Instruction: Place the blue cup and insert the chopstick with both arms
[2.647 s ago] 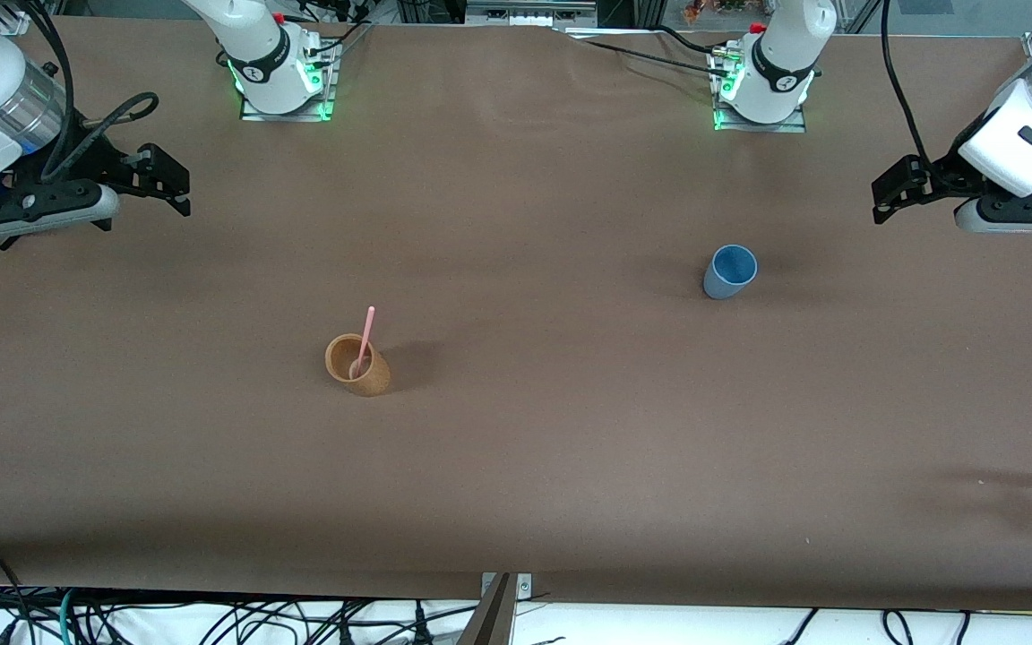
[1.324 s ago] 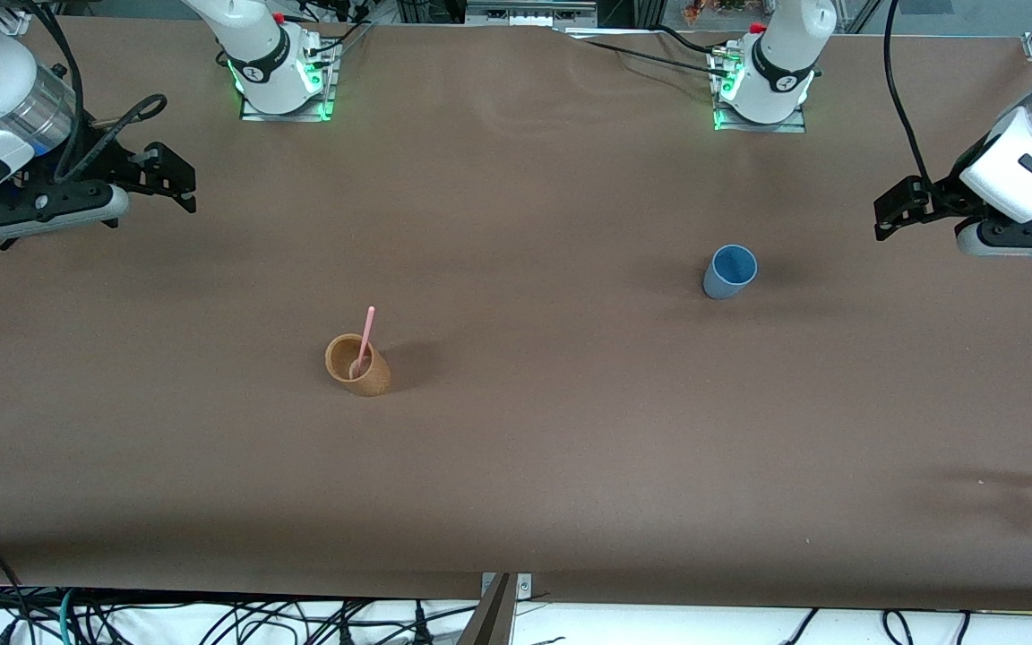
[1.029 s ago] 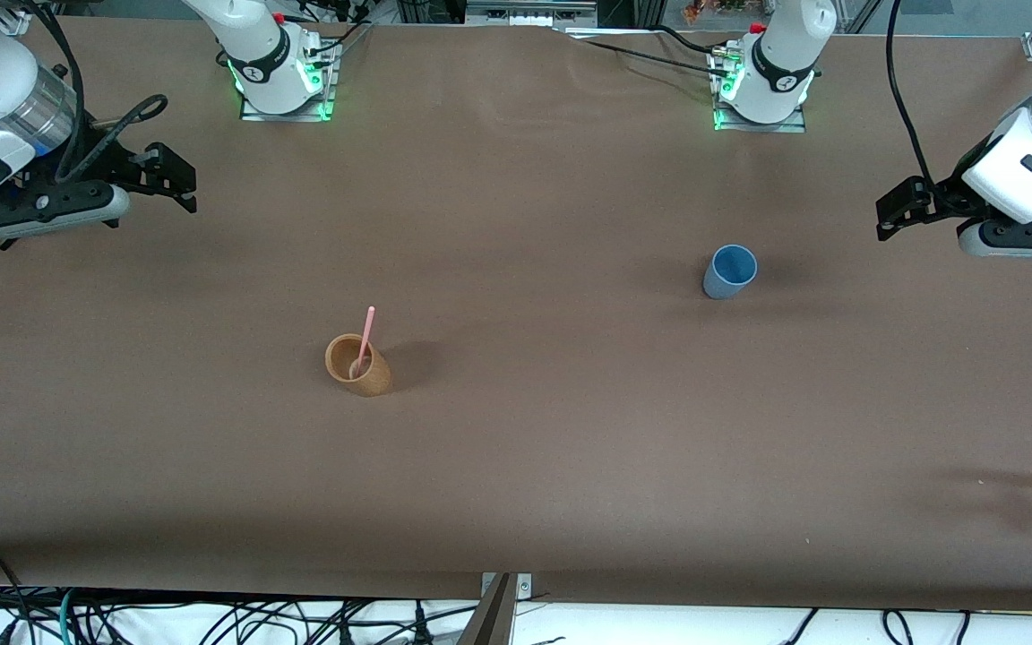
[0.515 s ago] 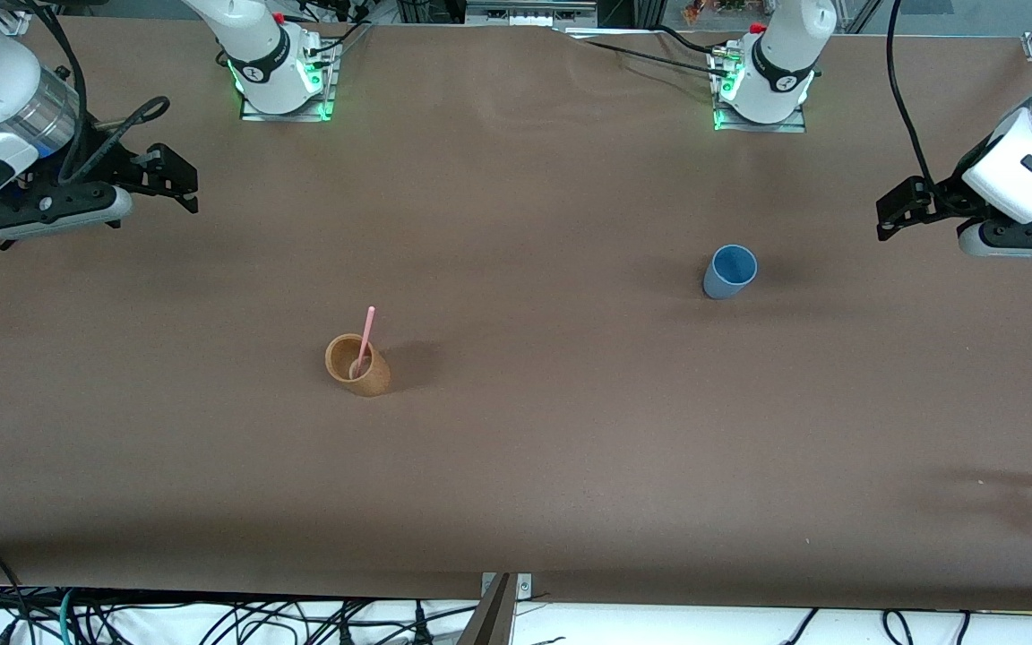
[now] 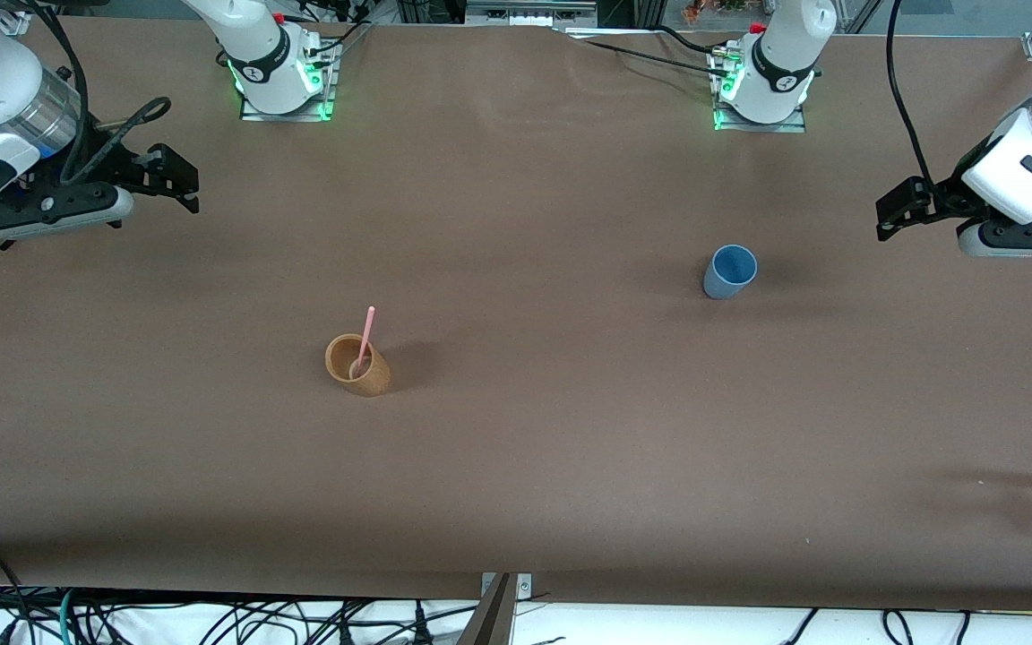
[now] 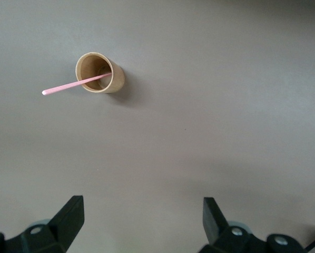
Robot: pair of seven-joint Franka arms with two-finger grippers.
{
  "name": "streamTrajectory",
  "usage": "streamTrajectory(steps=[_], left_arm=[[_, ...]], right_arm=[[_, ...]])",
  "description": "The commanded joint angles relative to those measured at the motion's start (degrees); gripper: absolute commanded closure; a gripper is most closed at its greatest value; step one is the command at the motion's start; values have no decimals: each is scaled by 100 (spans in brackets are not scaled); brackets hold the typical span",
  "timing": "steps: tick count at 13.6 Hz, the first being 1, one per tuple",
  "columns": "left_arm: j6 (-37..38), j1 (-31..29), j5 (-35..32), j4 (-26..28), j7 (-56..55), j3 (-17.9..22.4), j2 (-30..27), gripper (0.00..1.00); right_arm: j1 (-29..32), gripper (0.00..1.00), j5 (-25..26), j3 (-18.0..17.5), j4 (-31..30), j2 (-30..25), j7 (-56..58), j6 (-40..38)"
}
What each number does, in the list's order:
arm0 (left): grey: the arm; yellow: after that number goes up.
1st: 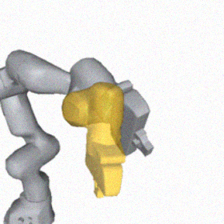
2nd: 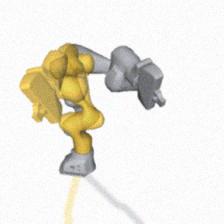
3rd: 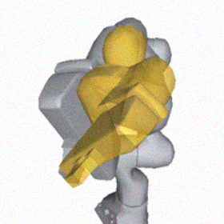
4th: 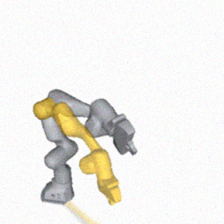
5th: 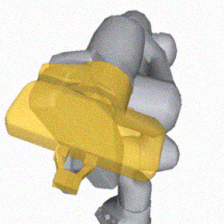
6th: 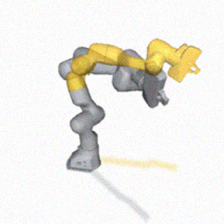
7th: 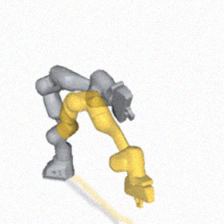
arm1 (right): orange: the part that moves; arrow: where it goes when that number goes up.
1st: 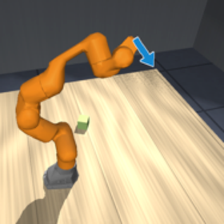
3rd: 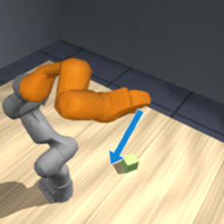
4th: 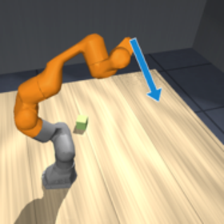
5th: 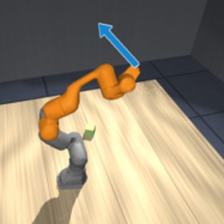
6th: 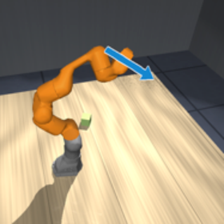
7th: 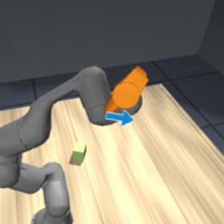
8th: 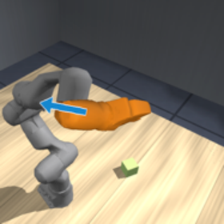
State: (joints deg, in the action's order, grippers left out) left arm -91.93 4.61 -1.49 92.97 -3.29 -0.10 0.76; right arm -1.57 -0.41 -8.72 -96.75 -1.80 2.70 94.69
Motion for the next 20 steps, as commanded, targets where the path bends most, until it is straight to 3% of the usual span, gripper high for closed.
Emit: streamTrajectory(steps=[1, 18, 20], left_arm=[[88, -39, 149, -166, 136, 10, 74, 0], [97, -39, 141, -157, 119, 10, 65, 0], [97, -31, 141, -165, 119, 10, 65, 0]], right_arm=[[17, 0, -56, -15, -107, -101, 46, 67], [8, 0, -108, -15, -248, -137, -42, 224], [-1, 0, -361, -15, -161, 56, -165, 286]])
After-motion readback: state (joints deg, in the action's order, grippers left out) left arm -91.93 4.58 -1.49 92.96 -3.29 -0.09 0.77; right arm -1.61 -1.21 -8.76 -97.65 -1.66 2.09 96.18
